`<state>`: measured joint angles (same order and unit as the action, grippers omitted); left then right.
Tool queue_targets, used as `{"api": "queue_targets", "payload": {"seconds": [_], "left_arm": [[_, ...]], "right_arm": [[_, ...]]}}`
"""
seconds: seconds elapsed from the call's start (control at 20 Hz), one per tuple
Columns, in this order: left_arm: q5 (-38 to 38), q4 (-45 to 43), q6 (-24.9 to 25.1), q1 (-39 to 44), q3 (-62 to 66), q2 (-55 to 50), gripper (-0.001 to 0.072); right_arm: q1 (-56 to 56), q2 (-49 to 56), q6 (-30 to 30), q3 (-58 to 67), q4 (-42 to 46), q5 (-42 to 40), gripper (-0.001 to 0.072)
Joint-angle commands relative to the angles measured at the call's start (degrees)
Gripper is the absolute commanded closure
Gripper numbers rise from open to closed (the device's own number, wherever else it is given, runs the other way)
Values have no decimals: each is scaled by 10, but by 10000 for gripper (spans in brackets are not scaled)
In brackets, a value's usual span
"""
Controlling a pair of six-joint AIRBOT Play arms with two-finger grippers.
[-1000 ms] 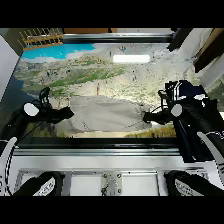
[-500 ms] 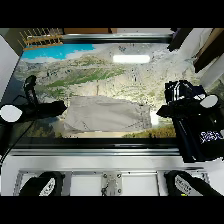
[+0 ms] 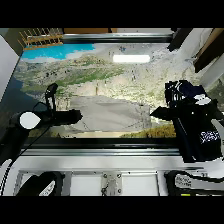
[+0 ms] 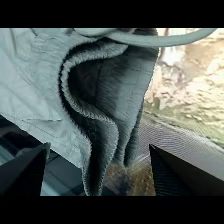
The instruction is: Fold the clothes and pants, and hang the long-sleeved shirts on hangers.
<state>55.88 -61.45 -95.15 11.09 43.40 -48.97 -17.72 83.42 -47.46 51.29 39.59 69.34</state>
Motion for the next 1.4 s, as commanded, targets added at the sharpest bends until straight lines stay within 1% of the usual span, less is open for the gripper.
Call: {"api": "queue_targets", "payload": {"seconds": [0.0, 0.15, 0.35, 0.5, 0.8, 0.85, 0.95, 1.0, 1.05, 1.1, 1.15, 1.25, 1.35], "left_arm": [[4, 2, -28, 12, -2, -18, 692], [4, 2, -29, 12, -2, -20, 692], [4, 2, -31, 12, -2, -20, 692], [4, 2, -33, 12, -2, -20, 692], [5, 2, -33, 12, -2, -20, 693], [5, 2, -33, 12, -2, -20, 692], [5, 2, -33, 12, -2, -20, 692], [5, 2, -33, 12, -2, -20, 693], [5, 2, -33, 12, -2, -20, 692], [5, 2, -33, 12, -2, -20, 692], [5, 2, -33, 12, -2, -20, 693], [5, 1, -33, 12, -2, -20, 692], [5, 1, -33, 12, -2, -20, 693]], "right_arm": [[1, 35, 57, 0, -30, -2, -8], [1, 47, 57, 1, -37, -35, -8], [18, 75, 57, 5, -50, -31, -8], [57, 94, 57, 10, -54, -31, -8], [137, 125, 40, 23, -125, -40, -8], [150, 131, 37, 24, -132, -42, 17], [171, 138, 38, 24, -157, -47, 72], [179, 140, 42, 26, -168, -49, 184], [186, 140, 56, 27, -182, -50, 358], [190, 140, 77, 29, -199, -50, 505], [194, 140, 96, 33, -215, -49, 692], [199, 138, 107, 43, -228, -49, 694], [199, 122, 92, 61, -227, -51, 695]]}}
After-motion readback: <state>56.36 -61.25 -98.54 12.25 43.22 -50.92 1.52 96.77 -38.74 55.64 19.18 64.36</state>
